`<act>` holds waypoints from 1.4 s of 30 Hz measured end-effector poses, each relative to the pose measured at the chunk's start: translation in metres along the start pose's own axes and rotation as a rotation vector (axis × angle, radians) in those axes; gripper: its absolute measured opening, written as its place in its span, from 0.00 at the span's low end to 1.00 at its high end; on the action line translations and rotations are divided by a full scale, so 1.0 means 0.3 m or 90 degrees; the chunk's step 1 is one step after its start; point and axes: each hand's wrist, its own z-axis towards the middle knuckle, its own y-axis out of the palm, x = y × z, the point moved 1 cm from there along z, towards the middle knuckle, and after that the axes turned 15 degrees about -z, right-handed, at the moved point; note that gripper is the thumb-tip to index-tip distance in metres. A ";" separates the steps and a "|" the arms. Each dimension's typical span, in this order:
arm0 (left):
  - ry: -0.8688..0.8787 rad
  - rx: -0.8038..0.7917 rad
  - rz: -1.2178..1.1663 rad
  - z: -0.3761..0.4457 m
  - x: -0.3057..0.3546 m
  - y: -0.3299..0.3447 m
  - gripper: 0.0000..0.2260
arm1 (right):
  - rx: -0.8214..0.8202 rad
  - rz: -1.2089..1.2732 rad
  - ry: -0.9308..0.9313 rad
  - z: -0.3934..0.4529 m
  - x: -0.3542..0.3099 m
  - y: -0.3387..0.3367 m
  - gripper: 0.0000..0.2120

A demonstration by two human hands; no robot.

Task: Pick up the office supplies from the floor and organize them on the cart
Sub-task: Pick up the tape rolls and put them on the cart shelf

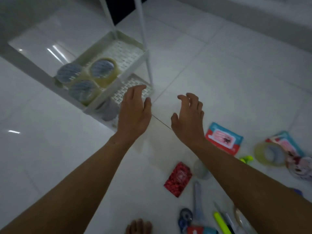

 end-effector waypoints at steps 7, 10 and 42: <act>0.073 -0.166 -0.007 -0.206 0.052 0.356 0.21 | 0.036 -0.056 0.036 -0.216 0.489 -0.003 0.17; 0.067 -0.230 0.004 -0.272 0.036 0.519 0.22 | 0.026 -0.101 0.007 -0.274 0.697 0.013 0.16; 0.210 -0.298 0.297 -0.205 0.079 0.436 0.40 | 0.207 -0.154 0.074 -0.394 1.003 0.036 0.14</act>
